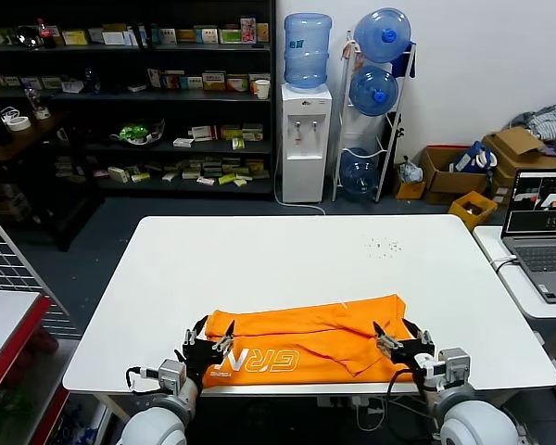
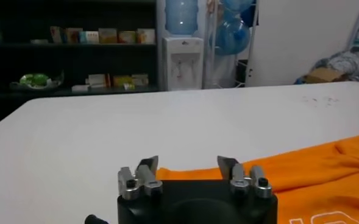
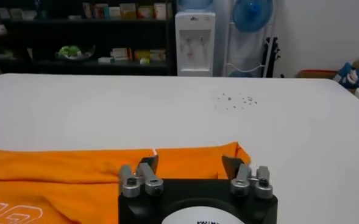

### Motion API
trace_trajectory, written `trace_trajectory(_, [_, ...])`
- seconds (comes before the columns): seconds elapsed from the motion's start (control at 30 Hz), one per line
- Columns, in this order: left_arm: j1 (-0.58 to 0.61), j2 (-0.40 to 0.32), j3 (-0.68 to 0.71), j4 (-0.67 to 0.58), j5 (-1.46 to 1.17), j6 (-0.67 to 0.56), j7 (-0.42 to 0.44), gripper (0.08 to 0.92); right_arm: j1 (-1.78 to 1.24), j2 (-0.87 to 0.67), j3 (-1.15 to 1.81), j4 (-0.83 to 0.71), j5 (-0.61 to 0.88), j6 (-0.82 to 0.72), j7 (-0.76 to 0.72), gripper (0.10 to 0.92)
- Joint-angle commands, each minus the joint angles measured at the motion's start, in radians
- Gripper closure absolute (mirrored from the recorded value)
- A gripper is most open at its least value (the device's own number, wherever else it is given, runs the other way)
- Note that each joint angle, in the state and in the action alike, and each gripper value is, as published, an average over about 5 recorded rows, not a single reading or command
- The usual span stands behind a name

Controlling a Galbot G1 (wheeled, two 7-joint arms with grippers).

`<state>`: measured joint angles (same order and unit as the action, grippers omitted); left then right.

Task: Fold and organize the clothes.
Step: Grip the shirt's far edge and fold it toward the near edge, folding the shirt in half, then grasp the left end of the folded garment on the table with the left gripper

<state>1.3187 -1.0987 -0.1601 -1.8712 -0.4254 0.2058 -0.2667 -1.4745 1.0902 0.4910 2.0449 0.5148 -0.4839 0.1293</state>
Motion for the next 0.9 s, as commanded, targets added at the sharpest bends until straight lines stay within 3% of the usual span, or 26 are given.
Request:
trace_trajectory(0.03, [0.015, -0.056, -0.02, 0.108, 0.018, -0.038, 0.016, 0.237, -0.035, 0.016, 0.015, 0.014, -0.016, 0.015, -0.009, 0.22])
trace_trajectory(0.2, [0.005, -0.067, -0.018, 0.165, 0.02, -0.054, 0.024, 0.18, -0.032, 0.018, 0.015, 0.013, -0.017, 0.015, -0.009, 0.203])
trace_trajectory(0.53, [-0.012, -0.088, -0.012, 0.207, 0.019, -0.056, 0.015, 0.188, -0.034, 0.019, 0.014, 0.011, -0.017, 0.015, -0.009, 0.203])
trace_trajectory(0.9, [-0.006, -0.088, -0.008, 0.179, 0.018, -0.054, 0.001, 0.481, -0.038, 0.022, 0.009, 0.004, -0.023, 0.02, -0.01, 0.203])
